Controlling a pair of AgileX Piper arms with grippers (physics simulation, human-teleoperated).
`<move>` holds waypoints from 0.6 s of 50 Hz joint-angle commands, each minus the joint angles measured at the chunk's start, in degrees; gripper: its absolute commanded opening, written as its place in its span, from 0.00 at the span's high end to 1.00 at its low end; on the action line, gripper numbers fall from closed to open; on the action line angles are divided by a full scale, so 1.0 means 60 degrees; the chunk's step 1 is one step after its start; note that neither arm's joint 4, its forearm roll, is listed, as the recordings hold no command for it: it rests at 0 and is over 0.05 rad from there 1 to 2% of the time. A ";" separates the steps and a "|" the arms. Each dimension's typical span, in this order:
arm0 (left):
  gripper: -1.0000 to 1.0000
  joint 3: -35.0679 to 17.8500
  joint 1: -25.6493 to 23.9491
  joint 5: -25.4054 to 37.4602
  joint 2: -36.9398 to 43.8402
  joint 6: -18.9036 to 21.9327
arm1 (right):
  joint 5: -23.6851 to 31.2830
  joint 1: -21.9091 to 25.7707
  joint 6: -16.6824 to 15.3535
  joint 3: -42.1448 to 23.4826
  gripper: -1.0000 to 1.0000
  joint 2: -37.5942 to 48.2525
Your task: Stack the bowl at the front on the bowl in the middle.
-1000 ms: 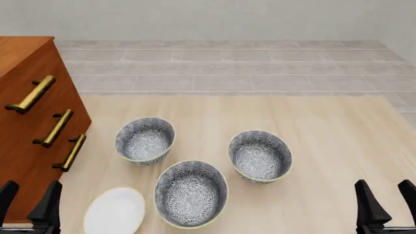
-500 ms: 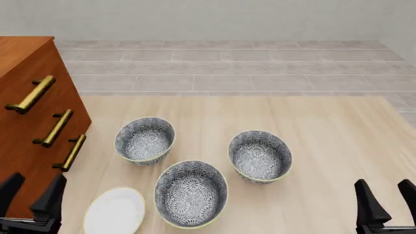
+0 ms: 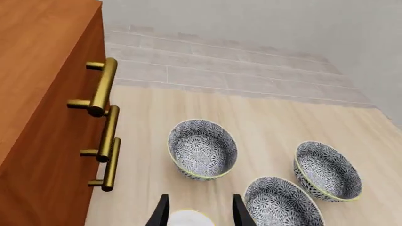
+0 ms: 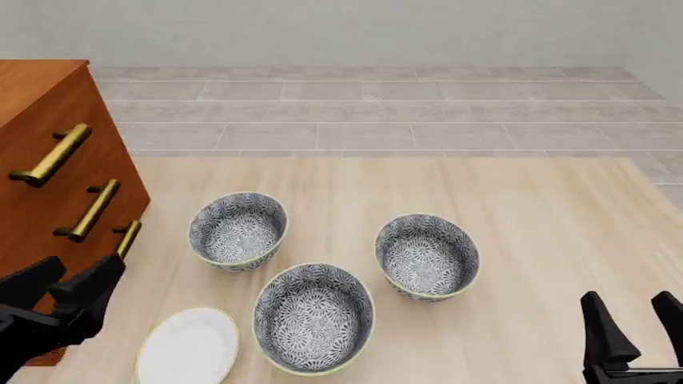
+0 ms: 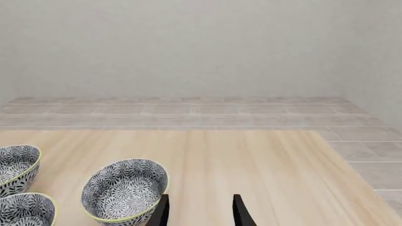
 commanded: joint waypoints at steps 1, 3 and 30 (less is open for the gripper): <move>0.00 -0.0803 -0.0599 0.0567 0.1309 -0.1304 | 0.0017 0.0000 0.0000 0.0001 0.00 -0.0021; 0.00 -0.0850 -0.0780 0.0525 0.1381 -0.1479 | 0.0082 -0.0001 -0.0001 -0.0010 0.00 -0.0077; 0.00 -0.1003 0.0180 -0.1708 0.4780 -0.2893 | 0.0056 -0.0003 0.0003 -0.0014 0.00 -0.0048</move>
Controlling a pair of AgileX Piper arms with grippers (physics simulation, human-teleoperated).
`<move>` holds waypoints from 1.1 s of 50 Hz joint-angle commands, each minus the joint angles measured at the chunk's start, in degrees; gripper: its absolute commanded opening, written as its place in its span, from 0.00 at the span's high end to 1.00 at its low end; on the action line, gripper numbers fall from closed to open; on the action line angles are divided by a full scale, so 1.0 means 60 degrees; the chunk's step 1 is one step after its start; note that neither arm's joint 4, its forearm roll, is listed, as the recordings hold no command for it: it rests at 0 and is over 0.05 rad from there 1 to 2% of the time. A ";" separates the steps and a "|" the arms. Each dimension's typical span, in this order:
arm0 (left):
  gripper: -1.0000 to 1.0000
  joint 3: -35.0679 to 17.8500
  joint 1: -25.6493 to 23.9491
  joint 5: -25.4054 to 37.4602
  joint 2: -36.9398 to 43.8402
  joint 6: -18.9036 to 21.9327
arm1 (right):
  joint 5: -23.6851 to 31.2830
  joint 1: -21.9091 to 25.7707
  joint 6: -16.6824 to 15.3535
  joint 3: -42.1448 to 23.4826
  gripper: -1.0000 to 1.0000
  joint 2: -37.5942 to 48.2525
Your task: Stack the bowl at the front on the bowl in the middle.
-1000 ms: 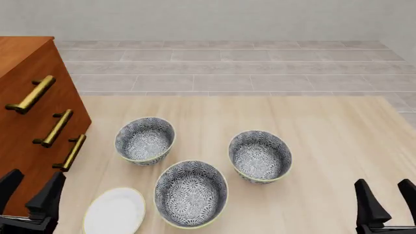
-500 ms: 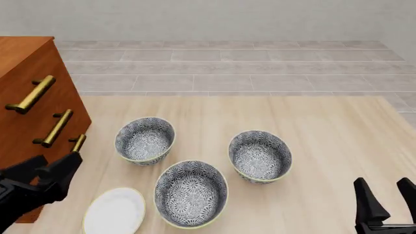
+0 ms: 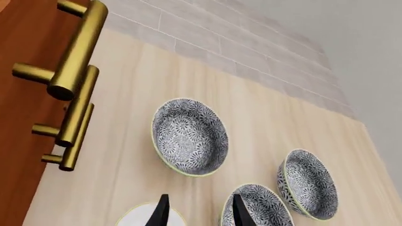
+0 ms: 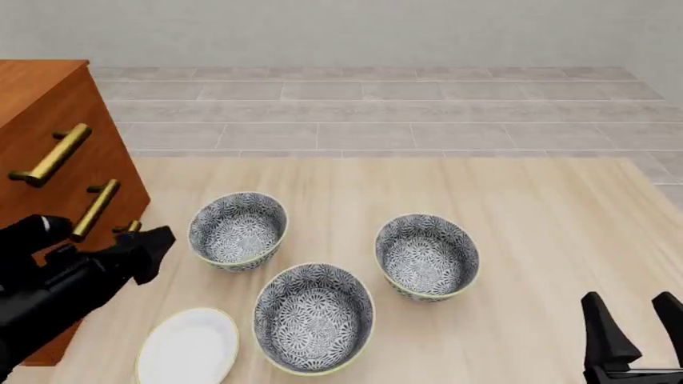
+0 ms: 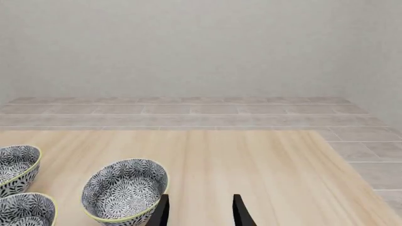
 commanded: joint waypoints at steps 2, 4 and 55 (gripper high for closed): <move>0.00 -0.0465 0.0706 -0.0505 0.1193 -0.0180 | -0.0050 -0.0002 0.0000 0.0011 0.00 0.0039; 0.00 -0.0556 0.0817 -0.0552 0.1334 -0.0154 | -0.0051 -0.0001 0.0000 0.0011 0.00 0.0042; 0.00 -0.0296 0.1374 -0.3730 0.5487 -0.0157 | -0.0050 -0.0002 -0.0001 0.0011 0.00 0.0040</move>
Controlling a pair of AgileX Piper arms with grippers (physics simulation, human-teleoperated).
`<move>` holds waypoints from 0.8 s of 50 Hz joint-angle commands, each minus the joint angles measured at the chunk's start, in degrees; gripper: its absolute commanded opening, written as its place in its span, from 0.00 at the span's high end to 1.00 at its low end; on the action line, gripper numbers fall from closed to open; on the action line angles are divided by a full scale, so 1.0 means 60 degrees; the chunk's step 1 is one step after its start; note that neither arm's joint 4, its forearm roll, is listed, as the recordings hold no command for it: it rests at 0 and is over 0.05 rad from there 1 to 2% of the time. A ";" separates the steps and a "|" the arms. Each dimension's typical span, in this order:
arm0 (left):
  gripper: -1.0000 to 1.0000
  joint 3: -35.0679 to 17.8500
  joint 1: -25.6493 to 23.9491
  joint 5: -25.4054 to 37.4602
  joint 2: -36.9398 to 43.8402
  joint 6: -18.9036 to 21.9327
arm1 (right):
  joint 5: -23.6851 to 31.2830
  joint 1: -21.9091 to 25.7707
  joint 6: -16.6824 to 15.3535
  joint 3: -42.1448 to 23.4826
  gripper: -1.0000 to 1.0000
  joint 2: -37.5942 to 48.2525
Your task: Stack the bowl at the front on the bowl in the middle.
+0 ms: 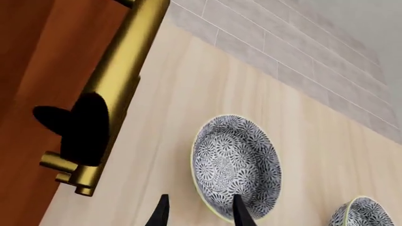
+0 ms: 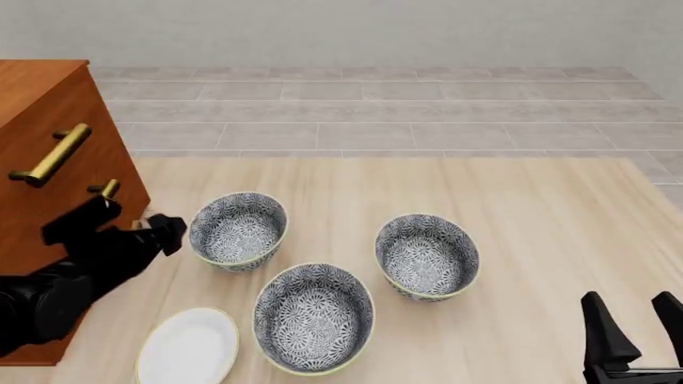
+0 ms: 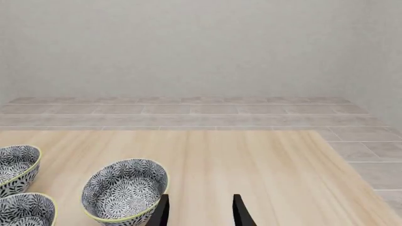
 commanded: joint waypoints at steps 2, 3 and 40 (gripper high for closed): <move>0.00 0.0077 -0.0021 -0.0731 0.0863 -0.0005 | -0.0001 -0.0001 0.0002 0.0000 0.00 0.0002; 0.00 0.0113 -0.0086 -0.0830 0.0971 -0.0022 | 0.0001 -0.0001 0.0002 0.0000 0.00 -0.0002; 0.00 -0.0075 -0.0525 -0.1567 0.2325 -0.0295 | 0.0000 0.0000 0.0001 0.0000 0.00 0.0000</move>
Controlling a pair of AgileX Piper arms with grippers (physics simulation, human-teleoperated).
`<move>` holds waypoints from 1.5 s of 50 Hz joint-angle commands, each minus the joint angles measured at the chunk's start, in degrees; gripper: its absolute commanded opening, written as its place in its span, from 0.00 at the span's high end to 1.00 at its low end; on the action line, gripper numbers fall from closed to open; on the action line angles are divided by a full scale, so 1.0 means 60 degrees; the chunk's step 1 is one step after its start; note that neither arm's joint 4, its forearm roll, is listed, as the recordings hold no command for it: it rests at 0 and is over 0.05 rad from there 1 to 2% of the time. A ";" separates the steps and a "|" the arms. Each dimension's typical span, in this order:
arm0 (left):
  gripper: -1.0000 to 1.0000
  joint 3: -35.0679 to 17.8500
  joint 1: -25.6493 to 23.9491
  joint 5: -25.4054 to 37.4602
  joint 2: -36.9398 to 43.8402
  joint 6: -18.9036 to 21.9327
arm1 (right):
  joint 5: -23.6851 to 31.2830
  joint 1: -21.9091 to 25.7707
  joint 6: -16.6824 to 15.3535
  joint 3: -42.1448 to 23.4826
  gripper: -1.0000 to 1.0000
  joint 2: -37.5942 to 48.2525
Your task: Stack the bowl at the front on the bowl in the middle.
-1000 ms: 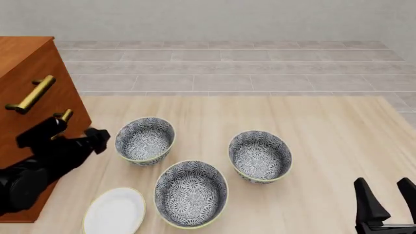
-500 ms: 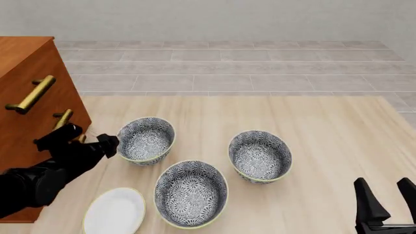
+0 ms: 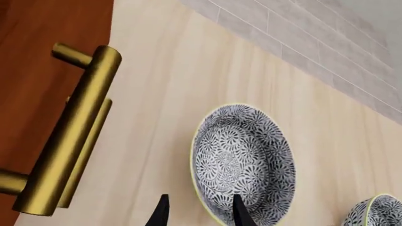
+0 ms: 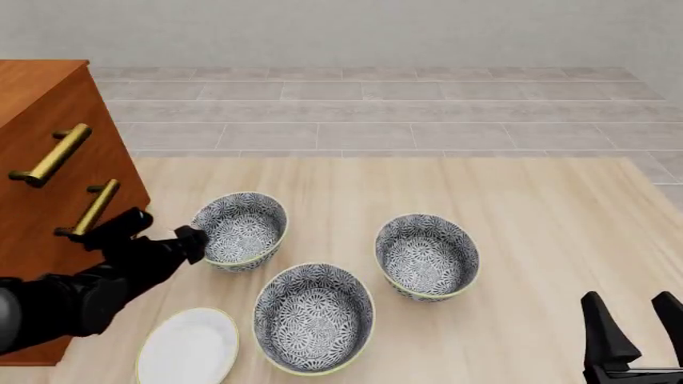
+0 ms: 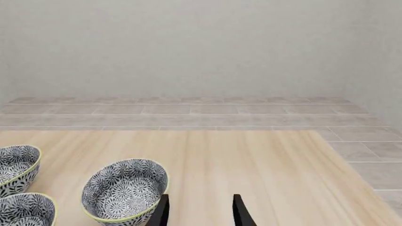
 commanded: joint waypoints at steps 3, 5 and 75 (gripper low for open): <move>0.00 -0.0050 -0.0175 -0.0252 0.0430 -0.0196 | -0.0001 -0.0002 -0.0001 0.0000 0.00 0.0002; 0.00 -0.0060 -0.0173 -0.0347 0.0554 -0.0166 | 0.0002 -0.0001 -0.0001 0.0000 0.00 -0.0003; 1.00 -0.0799 0.0010 -0.1048 0.2303 -0.0264 | 0.0001 0.0000 0.0001 0.0000 0.00 -0.0002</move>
